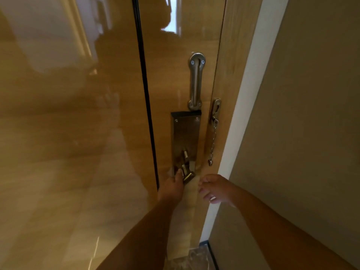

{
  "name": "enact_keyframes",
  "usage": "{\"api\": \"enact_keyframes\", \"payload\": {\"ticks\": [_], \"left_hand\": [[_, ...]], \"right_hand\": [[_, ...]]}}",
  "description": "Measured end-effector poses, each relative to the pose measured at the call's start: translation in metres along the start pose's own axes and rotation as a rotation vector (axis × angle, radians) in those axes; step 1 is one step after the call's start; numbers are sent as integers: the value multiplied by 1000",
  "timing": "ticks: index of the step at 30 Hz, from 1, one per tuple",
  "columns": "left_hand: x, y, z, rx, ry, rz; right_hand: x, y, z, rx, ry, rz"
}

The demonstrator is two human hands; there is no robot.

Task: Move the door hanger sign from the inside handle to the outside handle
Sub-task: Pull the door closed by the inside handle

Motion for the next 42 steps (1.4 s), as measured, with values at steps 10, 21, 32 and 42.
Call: {"api": "enact_keyframes", "payload": {"ticks": [10,21,32,42], "left_hand": [[-42,-9,-7,-50,-51,-41],[-45,-23,-5,-20,-54,-175],[-51,-17,-6,-59,-57,-118],[-23,41,-59,-506,-472,-130]], "right_hand": [[-34,11,1,50,-25,-13],[-53,3,15,83,29,-3],[-27,16,-9,79,1,-51],[37,21,-15,29,59,-47]]}}
Point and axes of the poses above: each hand's wrist, its own x-axis away from the middle knuckle, its own y-axis out of the back of the hand, z = x × y, the point moved 1 cm from there along -x, towards the middle knuckle, and after that the axes turned 13 degrees about -z, right-handed, at the moved point
